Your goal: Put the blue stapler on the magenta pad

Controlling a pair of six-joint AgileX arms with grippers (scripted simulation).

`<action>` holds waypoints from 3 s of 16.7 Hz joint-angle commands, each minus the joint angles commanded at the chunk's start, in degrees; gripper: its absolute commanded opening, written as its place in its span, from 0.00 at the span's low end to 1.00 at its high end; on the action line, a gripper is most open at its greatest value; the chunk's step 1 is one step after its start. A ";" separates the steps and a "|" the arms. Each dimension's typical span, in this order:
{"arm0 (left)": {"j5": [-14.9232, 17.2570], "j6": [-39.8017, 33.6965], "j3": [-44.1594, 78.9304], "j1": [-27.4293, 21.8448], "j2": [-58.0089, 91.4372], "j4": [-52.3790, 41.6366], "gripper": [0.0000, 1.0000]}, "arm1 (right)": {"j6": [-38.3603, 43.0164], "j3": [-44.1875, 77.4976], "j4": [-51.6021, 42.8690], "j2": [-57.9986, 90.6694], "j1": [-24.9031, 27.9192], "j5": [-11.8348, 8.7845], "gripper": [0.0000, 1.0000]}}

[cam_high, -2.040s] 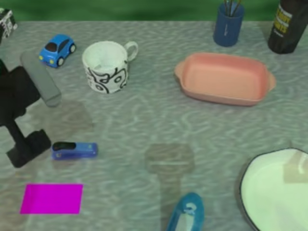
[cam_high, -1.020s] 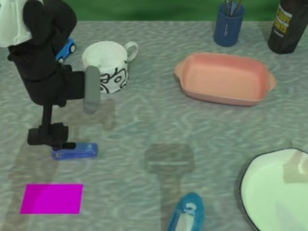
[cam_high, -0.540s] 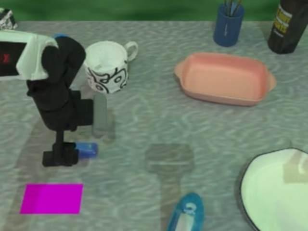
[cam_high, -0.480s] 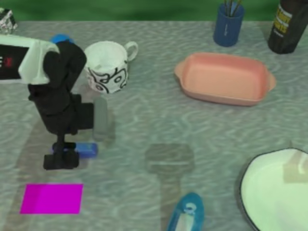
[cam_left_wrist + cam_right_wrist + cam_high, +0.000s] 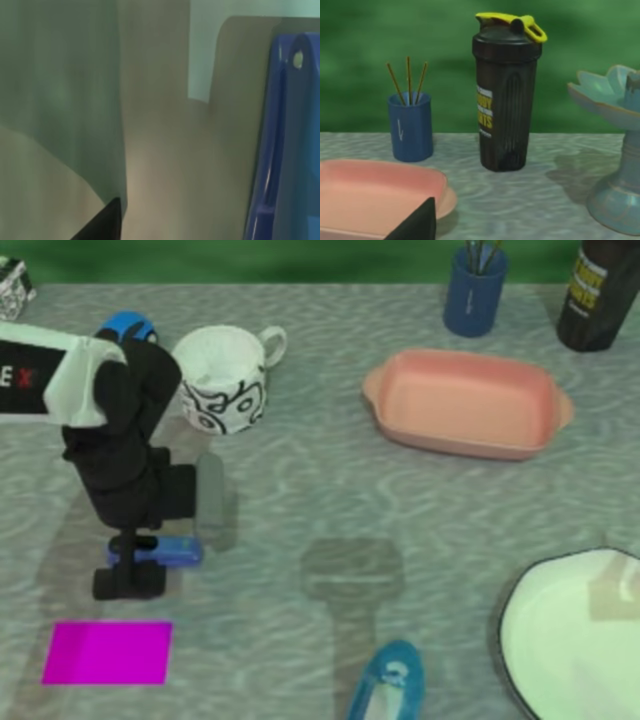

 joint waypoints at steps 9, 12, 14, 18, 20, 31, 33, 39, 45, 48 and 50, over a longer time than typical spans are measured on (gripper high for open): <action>0.00 0.00 0.00 0.00 0.00 0.00 0.17 | 0.00 0.00 0.00 0.00 0.00 0.00 1.00; 0.00 0.00 0.00 0.00 0.00 0.00 0.00 | 0.00 0.00 0.00 0.00 0.00 0.00 1.00; 0.00 0.00 0.00 0.00 0.00 0.00 0.00 | 0.00 0.00 0.00 0.00 0.00 0.00 1.00; 0.00 0.00 0.00 0.00 0.00 0.00 0.00 | 0.00 0.00 0.00 0.00 0.00 0.00 1.00; 0.16 -0.23 -0.11 0.00 -0.23 -0.43 0.00 | 0.00 0.00 0.00 0.00 0.00 0.00 1.00; 0.11 -0.41 12.37 0.96 -8.06 -21.05 0.00 | 0.00 0.00 0.00 0.00 0.00 0.00 1.00; 0.11 -0.49 12.90 1.01 -8.57 -21.77 0.00 | 0.00 0.00 0.00 0.00 0.00 0.00 1.00; -0.20 -2.05 12.82 0.51 -8.32 -22.15 0.00 | 0.00 0.00 0.00 0.00 0.00 0.00 1.00; -2.83 -21.32 12.46 -0.46 -9.02 -26.59 0.00 | 0.00 0.00 0.00 0.00 0.00 0.00 1.00; -4.33 -38.96 11.25 -0.77 -10.21 -29.14 0.00 | 0.00 0.00 0.00 0.00 0.00 0.00 1.00; -5.13 -53.58 9.88 -0.96 -11.33 -30.56 0.00 | 0.00 0.00 0.00 0.00 0.00 0.00 1.00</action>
